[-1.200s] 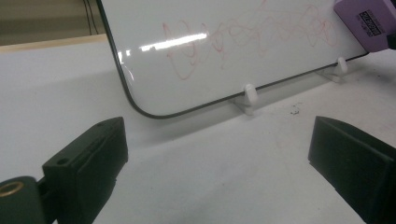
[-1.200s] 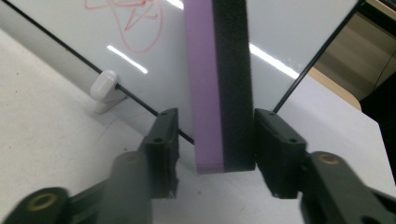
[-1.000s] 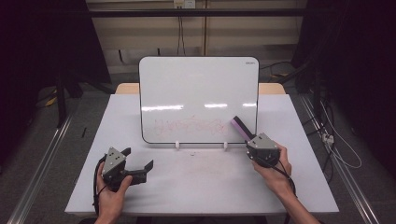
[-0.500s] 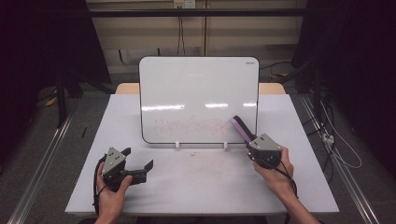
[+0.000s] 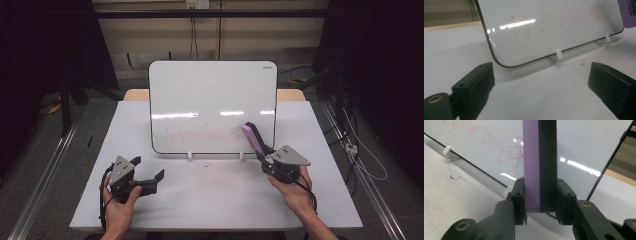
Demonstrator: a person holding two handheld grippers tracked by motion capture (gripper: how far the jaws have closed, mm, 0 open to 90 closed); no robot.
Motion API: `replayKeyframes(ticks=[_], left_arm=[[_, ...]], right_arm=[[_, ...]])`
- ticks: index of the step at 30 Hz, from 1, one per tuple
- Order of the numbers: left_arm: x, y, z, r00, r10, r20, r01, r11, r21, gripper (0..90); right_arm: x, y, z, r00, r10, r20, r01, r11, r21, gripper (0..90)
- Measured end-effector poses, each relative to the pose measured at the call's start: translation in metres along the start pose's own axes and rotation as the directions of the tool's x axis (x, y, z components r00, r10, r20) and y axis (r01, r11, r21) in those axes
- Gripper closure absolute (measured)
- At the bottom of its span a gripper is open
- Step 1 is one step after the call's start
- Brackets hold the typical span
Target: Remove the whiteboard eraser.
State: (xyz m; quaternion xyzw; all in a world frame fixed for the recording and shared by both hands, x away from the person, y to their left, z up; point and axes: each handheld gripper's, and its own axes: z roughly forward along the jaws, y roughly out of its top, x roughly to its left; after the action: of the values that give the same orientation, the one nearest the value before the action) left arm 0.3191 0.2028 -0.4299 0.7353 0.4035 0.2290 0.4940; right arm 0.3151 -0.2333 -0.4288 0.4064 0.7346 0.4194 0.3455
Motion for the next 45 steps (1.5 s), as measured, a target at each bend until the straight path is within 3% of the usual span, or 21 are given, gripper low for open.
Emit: replayKeyframes(ticks=[4,9,14,17,22,25,29,33,38,41,43,45], left_arm=[[-0.003,0.005,0.004,0.9999,0.004,-0.013,-0.004,0.9997,-0.023,5.6],[-0.011,0.011,0.011,0.9992,0.016,0.035,-0.015,0.9996,-0.022,5.5],[-0.019,0.014,0.019,0.9978,-0.002,0.067,0.004,0.9995,-0.031,4.7],[-0.026,0.018,0.023,0.9962,-0.013,0.086,0.017,0.9988,-0.046,4.7],[-0.038,0.024,0.028,0.9933,-0.015,0.115,0.024,0.9968,-0.076,4.4],[-0.047,0.030,0.036,0.9876,-0.016,0.156,0.035,0.9922,-0.119,4.0],[-0.056,0.039,0.043,0.9857,-0.018,0.167,0.045,0.9859,-0.161,4.0],[-0.064,0.045,0.051,0.9826,-0.032,0.183,0.067,0.9800,-0.187,4.0],[-0.078,0.048,0.066,0.9729,-0.058,0.224,0.108,0.9701,-0.217,4.7],[-0.083,0.050,0.069,0.9668,-0.089,0.239,0.148,0.9588,-0.242,7.3],[-0.087,0.051,0.071,0.9699,-0.077,0.231,0.138,0.9551,-0.262,7.9],[-0.090,0.052,0.074,0.9704,-0.074,0.230,0.137,0.9522,-0.273,7.9]], right_arm=[[0.006,0.003,0.002,0.9993,0.023,-0.031,-0.023,1.000,-0.018,65.3],[0.020,0.005,0.009,0.9949,0.048,-0.089,-0.051,0.998,-0.022,65.4],[0.031,0.009,0.014,0.9847,0.094,-0.147,-0.101,0.994,-0.044,65.4],[0.036,0.009,0.013,0.9743,0.138,-0.178,-0.150,0.987,-0.058,65.4],[0.043,0.008,0.013,0.9637,0.164,-0.211,-0.183,0.980,-0.077,65.3],[0.046,0.010,0.014,0.9582,0.177,-0.224,-0.200,0.976,-0.083,65.3],[0.052,0.015,0.018,0.9515,0.187,-0.244,-0.214,0.973,-0.087,65.4],[0.058,0.017,0.024,0.9392,0.215,-0.267,-0.249,0.963,-0.100,65.4],[0.067,0.018,0.029,0.9116,0.265,-0.315,-0.318,0.939,-0.131,65.4],[0.072,0.018,0.029,0.9009,0.280,-0.332,-0.338,0.932,-0.130,65.4],[0.073,0.017,0.029,0.8965,0.283,-0.341,-0.343,0.930,-0.131,65.4],[0.074,0.016,0.030,0.8869,0.301,-0.350,-0.364,0.923,-0.128,65.3]])
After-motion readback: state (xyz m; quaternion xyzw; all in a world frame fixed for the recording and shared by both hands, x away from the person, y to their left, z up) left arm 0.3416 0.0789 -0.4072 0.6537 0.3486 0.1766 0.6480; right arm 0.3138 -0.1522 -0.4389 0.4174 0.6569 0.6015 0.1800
